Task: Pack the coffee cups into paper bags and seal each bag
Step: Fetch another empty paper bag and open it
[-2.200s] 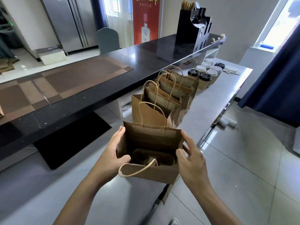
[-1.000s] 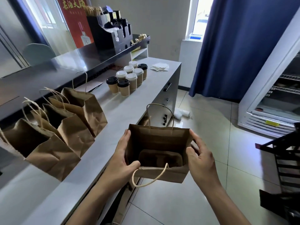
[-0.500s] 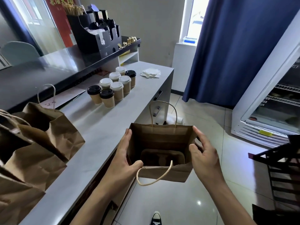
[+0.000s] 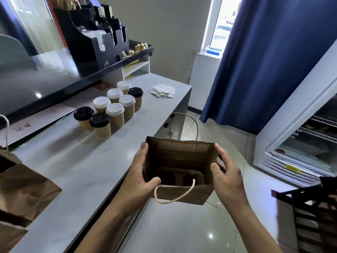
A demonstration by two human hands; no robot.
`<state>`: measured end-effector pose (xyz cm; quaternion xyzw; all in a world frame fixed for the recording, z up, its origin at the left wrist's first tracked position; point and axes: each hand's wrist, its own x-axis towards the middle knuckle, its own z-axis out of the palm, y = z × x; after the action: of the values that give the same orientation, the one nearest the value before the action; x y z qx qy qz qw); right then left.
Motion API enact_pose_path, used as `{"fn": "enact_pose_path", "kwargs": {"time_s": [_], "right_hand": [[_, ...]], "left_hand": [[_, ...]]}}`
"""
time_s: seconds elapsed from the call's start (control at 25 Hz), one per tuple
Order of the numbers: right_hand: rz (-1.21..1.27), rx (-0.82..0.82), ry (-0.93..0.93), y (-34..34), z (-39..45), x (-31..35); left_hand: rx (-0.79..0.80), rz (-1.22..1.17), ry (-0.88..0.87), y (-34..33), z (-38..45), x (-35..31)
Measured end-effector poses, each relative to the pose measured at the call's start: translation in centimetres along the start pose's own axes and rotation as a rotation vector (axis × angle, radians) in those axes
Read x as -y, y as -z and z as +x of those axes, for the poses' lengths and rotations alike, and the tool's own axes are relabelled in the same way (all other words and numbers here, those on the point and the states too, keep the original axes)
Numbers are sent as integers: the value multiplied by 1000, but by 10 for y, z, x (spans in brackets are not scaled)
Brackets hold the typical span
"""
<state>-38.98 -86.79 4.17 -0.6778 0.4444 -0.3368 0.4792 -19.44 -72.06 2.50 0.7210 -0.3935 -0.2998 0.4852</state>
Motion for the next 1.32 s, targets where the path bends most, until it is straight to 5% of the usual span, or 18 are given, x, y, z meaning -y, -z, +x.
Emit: {"fn": "enact_pose_path", "kwargs": {"time_s": [0.28, 0.8, 1.32], "right_hand": [[11, 64, 4, -2, 97, -14], [-7, 468, 129, -37, 319, -23], [-51, 803, 197, -142, 410, -3]], "left_hand": [[-64, 30, 27, -17, 78, -4], [-428, 50, 227, -65, 200, -23], [-711, 121, 371, -35, 243, -4]]}}
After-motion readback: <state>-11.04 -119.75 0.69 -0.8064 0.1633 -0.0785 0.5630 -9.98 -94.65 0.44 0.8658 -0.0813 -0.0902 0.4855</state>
